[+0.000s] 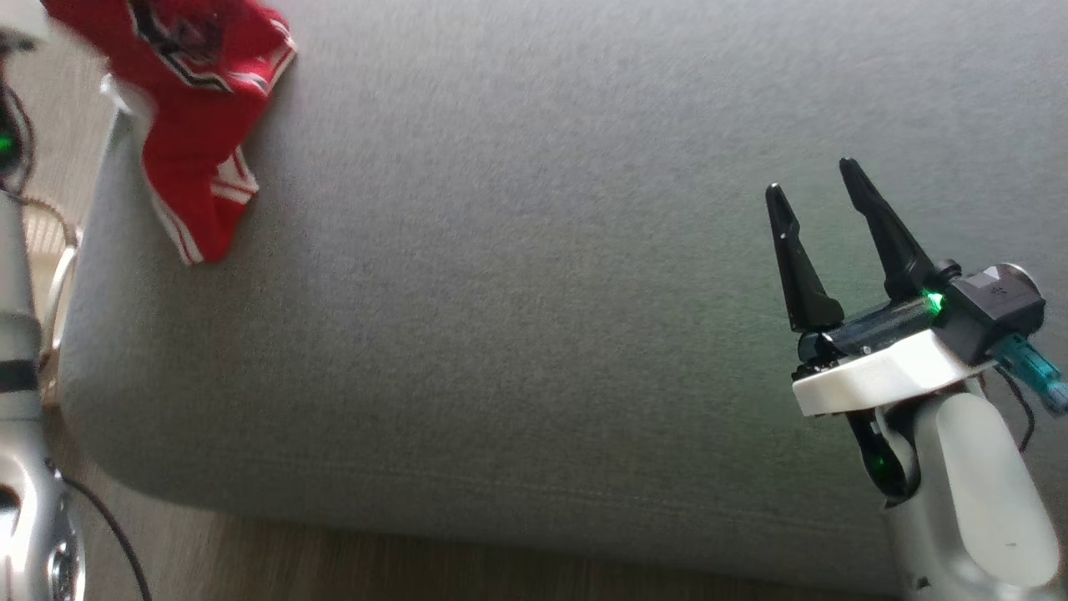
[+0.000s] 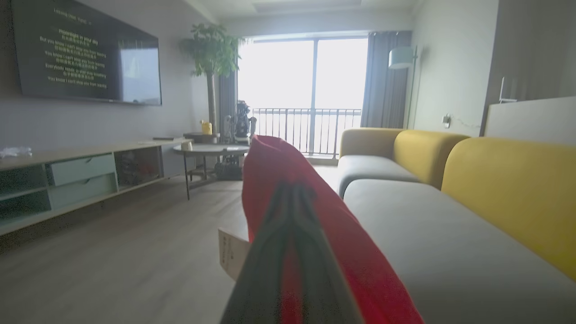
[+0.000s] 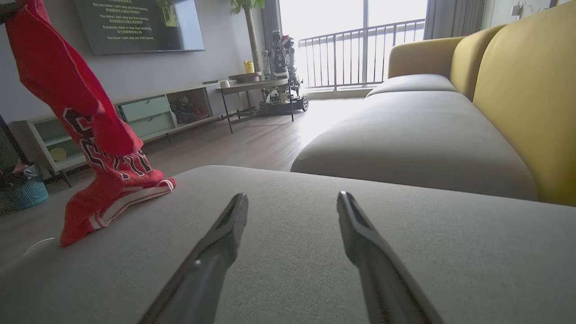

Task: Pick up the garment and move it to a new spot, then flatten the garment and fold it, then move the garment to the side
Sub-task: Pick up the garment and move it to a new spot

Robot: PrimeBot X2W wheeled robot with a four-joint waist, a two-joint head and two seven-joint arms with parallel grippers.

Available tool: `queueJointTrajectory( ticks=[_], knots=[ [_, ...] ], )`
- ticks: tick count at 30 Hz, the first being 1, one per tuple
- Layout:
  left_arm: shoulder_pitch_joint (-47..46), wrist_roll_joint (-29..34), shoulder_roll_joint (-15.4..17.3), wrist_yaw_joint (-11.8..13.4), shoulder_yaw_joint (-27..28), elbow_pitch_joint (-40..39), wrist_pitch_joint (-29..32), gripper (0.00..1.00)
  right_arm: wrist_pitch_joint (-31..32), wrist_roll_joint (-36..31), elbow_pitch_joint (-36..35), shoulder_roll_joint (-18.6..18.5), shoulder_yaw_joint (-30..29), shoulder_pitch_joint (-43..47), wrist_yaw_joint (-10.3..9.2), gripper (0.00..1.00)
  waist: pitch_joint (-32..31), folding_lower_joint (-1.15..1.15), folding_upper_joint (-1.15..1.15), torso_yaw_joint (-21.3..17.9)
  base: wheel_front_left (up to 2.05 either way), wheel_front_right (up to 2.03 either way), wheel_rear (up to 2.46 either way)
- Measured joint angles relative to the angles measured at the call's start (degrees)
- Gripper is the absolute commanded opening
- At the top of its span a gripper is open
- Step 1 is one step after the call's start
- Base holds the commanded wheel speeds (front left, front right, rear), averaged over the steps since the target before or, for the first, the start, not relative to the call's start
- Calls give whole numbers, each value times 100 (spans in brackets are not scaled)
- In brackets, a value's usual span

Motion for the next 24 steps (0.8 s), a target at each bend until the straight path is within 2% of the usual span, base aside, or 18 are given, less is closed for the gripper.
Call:
queueJointTrajectory(
  ticks=[5,11,18,24],
  knots=[
    [268,55,22,92,103,-1358,-25,0,-116,234,153,11,18,39,0,100,-369,0,0,-334,0,0,0],
    [313,55,-77,235,-31,-2263,127,0,-153,394,254,13,-36,208,0,100,-596,0,0,-883,0,0,0],
    [65,165,-397,432,-326,-2867,260,0,-167,645,85,21,-81,193,0,100,-581,0,0,-1612,0,0,0],
    [-143,304,-972,433,-1110,-3043,453,0,-168,873,-105,26,-127,157,0,100,-371,0,0,-2222,0,0,0]
  ],
)
